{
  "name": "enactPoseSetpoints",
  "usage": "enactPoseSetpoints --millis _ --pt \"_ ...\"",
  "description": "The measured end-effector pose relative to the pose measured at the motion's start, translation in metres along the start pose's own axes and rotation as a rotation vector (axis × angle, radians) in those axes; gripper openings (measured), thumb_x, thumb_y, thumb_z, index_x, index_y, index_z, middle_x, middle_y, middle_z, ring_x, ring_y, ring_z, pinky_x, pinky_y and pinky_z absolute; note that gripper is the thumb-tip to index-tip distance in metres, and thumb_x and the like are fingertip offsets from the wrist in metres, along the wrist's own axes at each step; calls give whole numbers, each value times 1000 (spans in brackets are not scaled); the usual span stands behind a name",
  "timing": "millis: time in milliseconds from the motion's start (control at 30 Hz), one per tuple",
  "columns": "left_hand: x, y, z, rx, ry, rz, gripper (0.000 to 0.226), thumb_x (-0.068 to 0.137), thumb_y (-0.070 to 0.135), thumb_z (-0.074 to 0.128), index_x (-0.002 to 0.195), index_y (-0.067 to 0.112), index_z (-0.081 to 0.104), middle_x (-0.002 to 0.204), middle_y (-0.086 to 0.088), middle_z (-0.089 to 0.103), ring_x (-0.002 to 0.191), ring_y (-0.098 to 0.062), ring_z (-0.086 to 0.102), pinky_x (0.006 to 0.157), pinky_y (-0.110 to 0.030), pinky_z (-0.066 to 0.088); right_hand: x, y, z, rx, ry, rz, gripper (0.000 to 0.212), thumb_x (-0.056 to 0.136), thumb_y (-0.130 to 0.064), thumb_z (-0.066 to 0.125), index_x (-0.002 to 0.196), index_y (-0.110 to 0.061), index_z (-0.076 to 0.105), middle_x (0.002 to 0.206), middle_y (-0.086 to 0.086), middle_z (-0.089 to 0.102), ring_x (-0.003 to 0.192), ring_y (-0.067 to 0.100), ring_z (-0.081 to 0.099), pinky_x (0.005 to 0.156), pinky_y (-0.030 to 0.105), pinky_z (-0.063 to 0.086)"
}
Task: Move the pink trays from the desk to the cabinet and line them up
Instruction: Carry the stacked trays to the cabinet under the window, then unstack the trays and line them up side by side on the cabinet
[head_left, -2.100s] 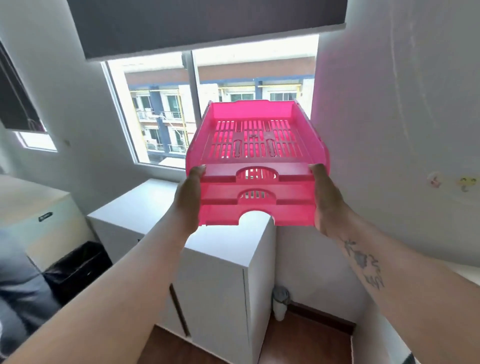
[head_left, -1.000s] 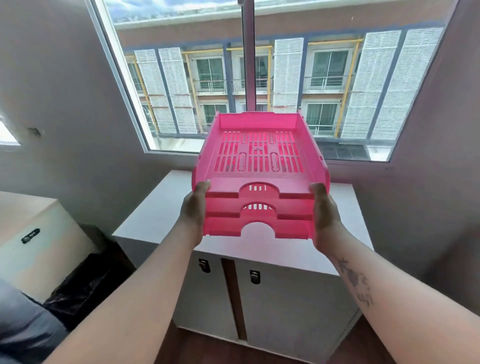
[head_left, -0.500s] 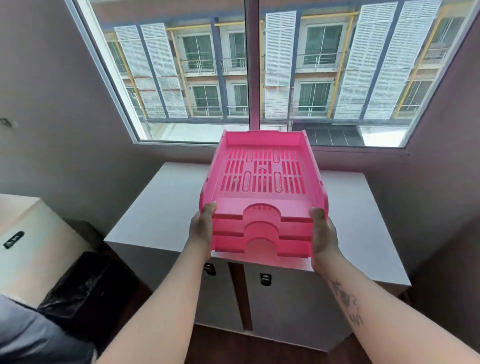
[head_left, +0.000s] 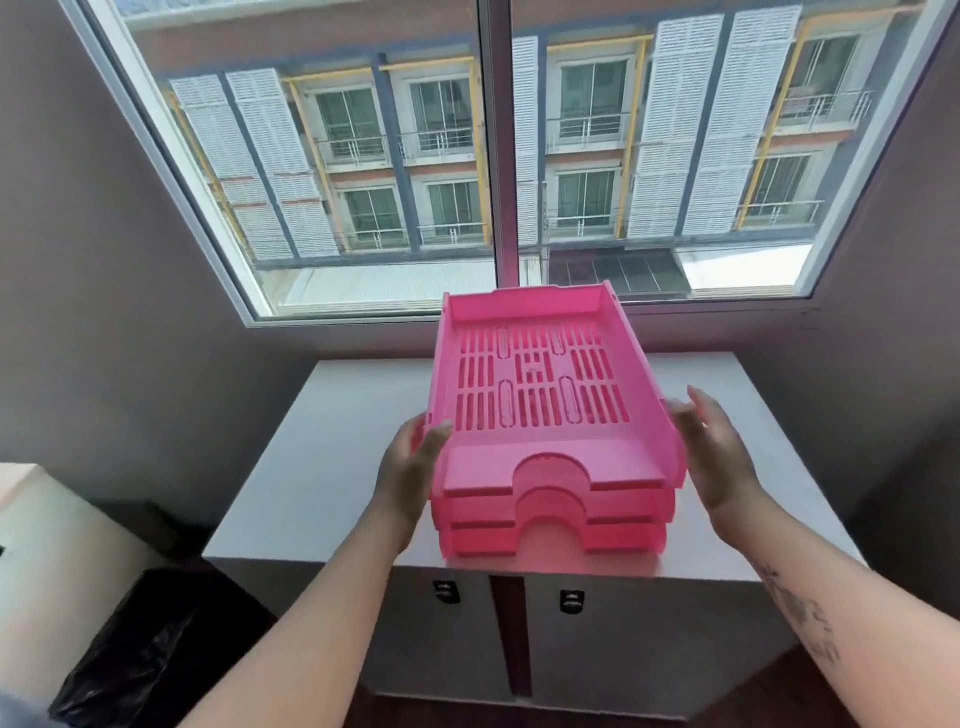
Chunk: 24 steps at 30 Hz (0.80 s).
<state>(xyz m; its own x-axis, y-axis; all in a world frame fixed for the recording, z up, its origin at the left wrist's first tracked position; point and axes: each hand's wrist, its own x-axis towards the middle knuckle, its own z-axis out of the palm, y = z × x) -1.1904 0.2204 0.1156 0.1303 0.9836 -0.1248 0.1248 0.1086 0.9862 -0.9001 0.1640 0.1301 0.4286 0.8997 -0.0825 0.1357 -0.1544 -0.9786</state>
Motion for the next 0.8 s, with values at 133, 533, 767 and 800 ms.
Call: enactPoseSetpoints --millis 133,533,767,800 --pt "16 28 2 66 4 4 41 90 42 57 120 16 63 107 -6 76 92 -24 74 70 -35 60 22 -27 -2 -88 -16 19 90 80 -56 57 154 -16 26 157 9 35 140 29 38 100 42 37" --pt "26 48 -36 114 309 -16 26 91 9 47 99 14 71 95 -11 75 83 -33 73 70 -49 63 30 -68 58 -345 5 -118 31 91 -10 41 108 -15 67 95 6 71 83 28 66 68 35 54" --pt "-9 50 -136 73 485 -17 25 99 10 43 105 22 64 92 -2 70 81 -23 68 64 -40 58 13 -93 169 -255 -172 -216 38 97 -6 43 133 -7 55 97 9 65 67 23 60 55 33 55" --pt "-14 49 -151 65 510 -21 23 100 12 43 104 22 64 91 -2 70 80 -23 68 62 -38 57 9 -95 186 -246 -203 -214 40 99 -7 43 137 -6 51 99 9 63 65 21 59 52 30 54"
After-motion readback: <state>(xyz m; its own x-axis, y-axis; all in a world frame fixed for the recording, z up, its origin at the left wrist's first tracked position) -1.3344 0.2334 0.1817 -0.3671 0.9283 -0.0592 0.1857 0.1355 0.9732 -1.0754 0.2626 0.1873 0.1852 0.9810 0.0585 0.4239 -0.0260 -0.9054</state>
